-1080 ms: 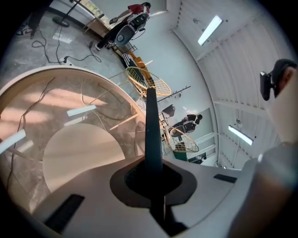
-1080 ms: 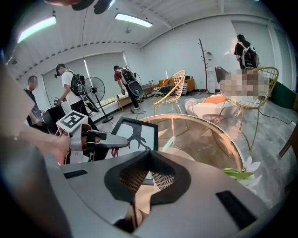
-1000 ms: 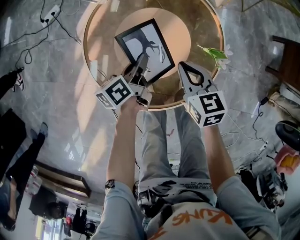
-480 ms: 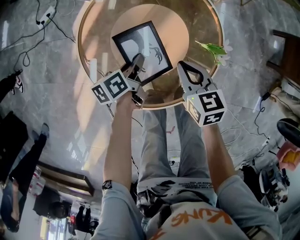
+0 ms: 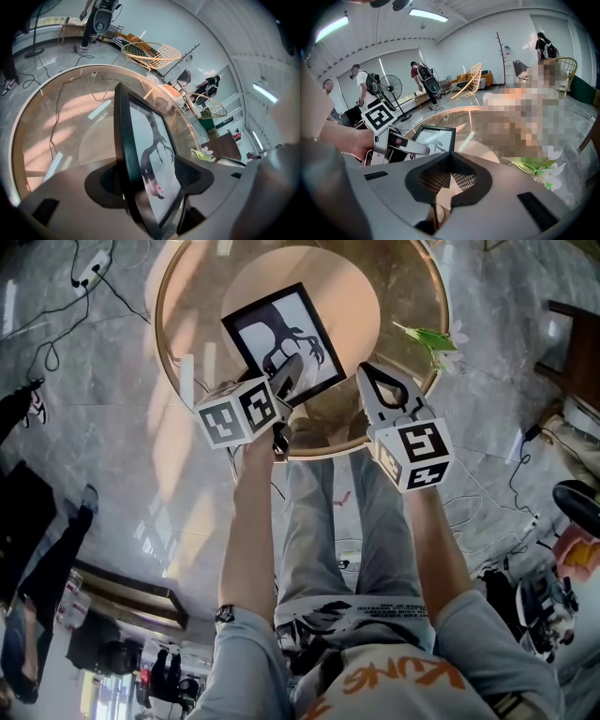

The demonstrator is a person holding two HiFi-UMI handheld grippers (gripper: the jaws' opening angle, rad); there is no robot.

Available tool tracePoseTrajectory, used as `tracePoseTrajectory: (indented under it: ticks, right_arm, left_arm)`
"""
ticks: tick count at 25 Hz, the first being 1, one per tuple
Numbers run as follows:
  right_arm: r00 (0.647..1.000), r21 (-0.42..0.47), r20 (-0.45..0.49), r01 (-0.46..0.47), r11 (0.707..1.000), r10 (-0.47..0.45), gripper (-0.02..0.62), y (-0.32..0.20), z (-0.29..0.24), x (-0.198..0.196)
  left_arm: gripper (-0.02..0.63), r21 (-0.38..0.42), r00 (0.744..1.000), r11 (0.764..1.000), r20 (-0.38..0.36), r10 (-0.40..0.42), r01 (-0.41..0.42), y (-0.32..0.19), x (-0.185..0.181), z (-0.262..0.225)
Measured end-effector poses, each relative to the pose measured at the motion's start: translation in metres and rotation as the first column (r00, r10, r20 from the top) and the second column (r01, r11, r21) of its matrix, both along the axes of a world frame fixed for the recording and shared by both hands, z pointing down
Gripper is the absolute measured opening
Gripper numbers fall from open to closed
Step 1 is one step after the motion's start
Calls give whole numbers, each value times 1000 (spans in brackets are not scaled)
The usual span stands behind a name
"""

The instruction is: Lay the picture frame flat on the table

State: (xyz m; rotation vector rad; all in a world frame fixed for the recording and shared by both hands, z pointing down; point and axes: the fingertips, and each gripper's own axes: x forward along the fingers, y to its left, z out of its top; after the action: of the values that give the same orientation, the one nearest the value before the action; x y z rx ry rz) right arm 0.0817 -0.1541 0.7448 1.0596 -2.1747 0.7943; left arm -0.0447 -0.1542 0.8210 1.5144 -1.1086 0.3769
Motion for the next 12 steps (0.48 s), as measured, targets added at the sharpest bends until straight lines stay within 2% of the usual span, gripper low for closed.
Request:
tracePoseTrajectory:
  ticks: [2,4,8,12]
  right_arm:
    - [1000,-2,0,5,1000,-5,-2,0,0,-2]
    - [1000,-6,0,9,1000,-9,-2,0,2,-3]
    - [1000,-22,-3,6,1000,-6,-2,1,7,-1]
    - [1000,-27,-3,3,1000,-4,-2,2,9,0]
  left_arm:
    - [342,-16,998,1000,59,24,-23,2,-3,0]
    - [347,-37,994,999,102,26,-22,4,-7,-1]
    - [348,-73,985,996,169,-43,56,6,-24,-3]
    - [348,-46,976,996,206,-71,83,4,-36,-10]
